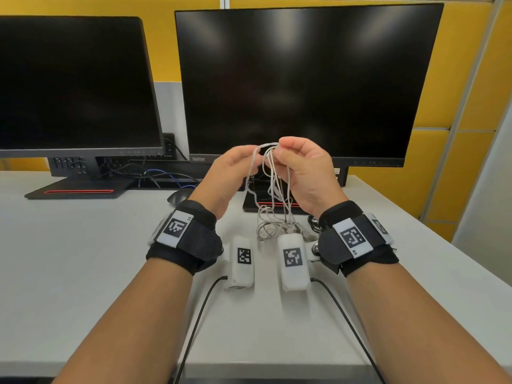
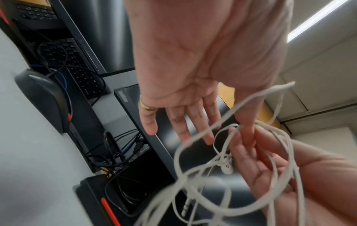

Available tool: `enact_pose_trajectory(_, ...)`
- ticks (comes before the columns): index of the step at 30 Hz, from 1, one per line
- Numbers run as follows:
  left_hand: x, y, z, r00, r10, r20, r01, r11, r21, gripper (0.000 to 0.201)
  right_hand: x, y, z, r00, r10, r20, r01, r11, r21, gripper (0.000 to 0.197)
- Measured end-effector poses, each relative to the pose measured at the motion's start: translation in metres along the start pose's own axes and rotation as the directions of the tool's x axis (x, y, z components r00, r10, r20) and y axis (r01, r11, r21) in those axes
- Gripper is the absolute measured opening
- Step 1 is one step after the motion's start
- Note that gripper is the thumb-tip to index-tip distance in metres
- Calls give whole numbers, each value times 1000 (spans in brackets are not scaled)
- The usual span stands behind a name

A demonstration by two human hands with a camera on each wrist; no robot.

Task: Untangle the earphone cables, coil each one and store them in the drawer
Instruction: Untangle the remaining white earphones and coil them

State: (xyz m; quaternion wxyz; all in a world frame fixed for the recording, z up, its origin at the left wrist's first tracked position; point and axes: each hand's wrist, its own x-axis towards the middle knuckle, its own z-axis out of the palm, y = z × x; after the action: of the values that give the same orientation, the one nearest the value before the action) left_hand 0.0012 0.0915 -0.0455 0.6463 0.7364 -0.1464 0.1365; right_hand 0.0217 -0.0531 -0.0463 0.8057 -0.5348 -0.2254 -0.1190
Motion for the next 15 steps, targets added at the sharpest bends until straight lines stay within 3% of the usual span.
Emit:
enact_pose_trajectory(4,-3,-3,1,998,26,65,-26,1000,0,25,-2,3,1,999,-1,37,5,994,-106,12)
enact_pose_trajectory(9,-1,-4,-3,1000,29,-6,-29,1000,-11,14,1,4,0,999,-46,6,46,947,-317,8)
enact_pose_trajectory(11,2,-5,-5,998,18,-63,-21,998,-58,15,2,1,-1,999,-43,-17,37,958,-286,10)
enact_pose_trajectory(15,5,-6,-4,988,6,-155,-24,993,-113,11,4,-4,1,1000,20,-1,-20,999,-48,23)
